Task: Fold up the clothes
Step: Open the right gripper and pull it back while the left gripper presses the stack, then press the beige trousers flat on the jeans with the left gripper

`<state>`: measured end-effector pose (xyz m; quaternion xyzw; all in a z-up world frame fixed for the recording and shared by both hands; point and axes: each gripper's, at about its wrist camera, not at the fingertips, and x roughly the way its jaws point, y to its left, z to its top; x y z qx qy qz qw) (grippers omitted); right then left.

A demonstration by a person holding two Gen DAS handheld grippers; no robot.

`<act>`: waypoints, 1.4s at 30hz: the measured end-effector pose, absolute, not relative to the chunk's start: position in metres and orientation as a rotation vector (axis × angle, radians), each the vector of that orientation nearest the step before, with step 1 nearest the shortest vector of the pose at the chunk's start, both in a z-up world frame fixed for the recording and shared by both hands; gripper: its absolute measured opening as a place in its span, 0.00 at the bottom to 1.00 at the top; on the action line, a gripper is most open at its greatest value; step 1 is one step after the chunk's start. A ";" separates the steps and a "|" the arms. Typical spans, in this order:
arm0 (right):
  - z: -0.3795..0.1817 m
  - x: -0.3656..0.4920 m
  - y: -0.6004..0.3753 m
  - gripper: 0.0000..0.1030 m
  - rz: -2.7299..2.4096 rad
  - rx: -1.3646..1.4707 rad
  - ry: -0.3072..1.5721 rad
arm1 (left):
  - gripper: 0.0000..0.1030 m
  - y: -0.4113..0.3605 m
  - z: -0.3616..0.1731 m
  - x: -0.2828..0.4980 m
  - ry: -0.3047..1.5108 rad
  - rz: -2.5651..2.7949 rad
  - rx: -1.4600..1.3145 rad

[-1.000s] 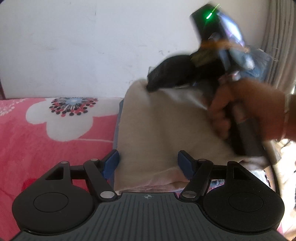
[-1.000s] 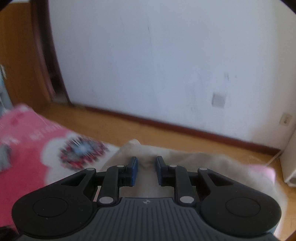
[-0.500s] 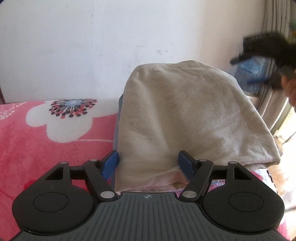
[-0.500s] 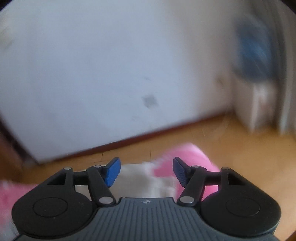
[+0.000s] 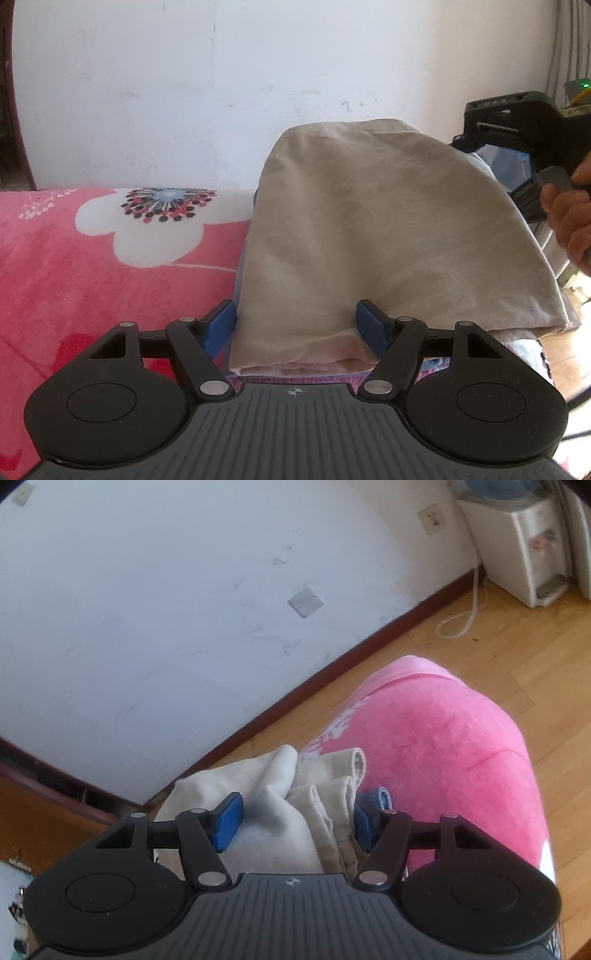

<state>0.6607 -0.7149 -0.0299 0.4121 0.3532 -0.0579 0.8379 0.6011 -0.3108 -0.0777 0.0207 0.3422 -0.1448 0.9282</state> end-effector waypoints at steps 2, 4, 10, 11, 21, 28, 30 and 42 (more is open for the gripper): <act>-0.032 0.662 -0.711 0.63 -0.119 0.846 0.746 | 0.70 -0.314 -0.077 0.598 0.684 -0.293 0.067; -0.034 0.661 -0.709 0.68 -0.134 0.807 0.746 | 0.70 -0.316 -0.076 0.598 0.685 -0.295 0.088; -0.012 0.593 -0.722 0.72 -0.107 1.024 0.633 | 0.69 -0.275 -0.058 0.611 0.768 -0.376 -0.081; -0.011 0.581 -0.722 0.73 -0.094 1.026 0.641 | 0.69 -0.268 -0.057 0.616 0.780 -0.383 -0.122; -0.011 0.565 -0.678 0.53 -0.037 0.779 0.786 | 0.52 -0.261 -0.074 0.659 0.927 -0.508 -0.209; -0.009 0.571 -0.662 0.37 -0.033 0.669 0.796 | 0.42 -0.261 -0.069 0.647 0.911 -0.487 -0.229; -0.008 0.573 -0.659 0.36 -0.020 0.637 0.794 | 0.40 -0.260 -0.067 0.644 0.909 -0.479 -0.235; -0.005 0.587 -0.631 0.27 0.033 0.410 0.787 | 0.37 -0.254 -0.071 0.635 0.916 -0.481 -0.234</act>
